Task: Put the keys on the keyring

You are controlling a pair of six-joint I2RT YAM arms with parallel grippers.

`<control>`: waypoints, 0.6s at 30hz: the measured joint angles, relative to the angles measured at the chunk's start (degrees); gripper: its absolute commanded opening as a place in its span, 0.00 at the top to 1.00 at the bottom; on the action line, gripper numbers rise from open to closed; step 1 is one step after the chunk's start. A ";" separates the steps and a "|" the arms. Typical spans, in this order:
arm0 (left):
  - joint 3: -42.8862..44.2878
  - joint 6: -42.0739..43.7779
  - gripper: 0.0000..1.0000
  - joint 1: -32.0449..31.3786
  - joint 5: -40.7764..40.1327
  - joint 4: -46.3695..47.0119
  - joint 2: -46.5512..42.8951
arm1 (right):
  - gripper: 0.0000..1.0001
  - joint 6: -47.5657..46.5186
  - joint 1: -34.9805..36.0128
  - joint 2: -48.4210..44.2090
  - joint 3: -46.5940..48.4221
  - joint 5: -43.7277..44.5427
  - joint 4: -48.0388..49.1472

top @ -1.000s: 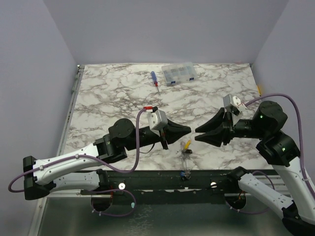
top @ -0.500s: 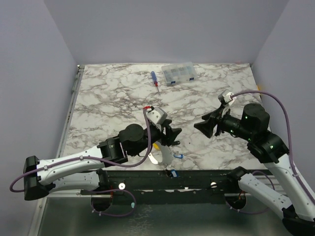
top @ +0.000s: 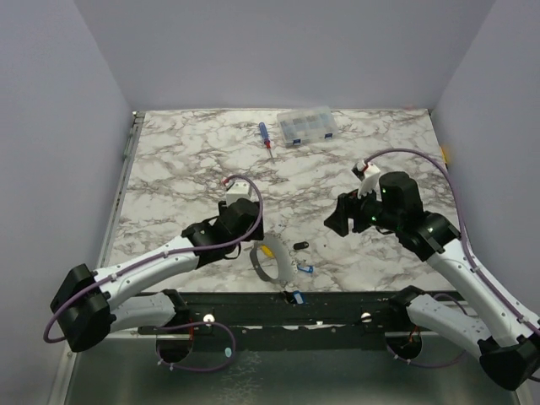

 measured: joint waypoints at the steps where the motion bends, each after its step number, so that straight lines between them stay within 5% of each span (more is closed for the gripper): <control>1: -0.02 -0.24 0.37 0.39 0.61 -0.42 1.07 | 0.28 0.44 0.00 0.70 -0.48 0.22 0.00; 10: 2.49 -6.32 0.53 0.87 5.49 -0.92 16.11 | 0.28 3.85 0.02 0.63 -3.72 2.19 -0.63; 18: 3.98 -14.84 0.54 0.87 5.75 -1.46 21.86 | 0.28 4.74 0.02 -0.42 -5.66 2.19 -0.61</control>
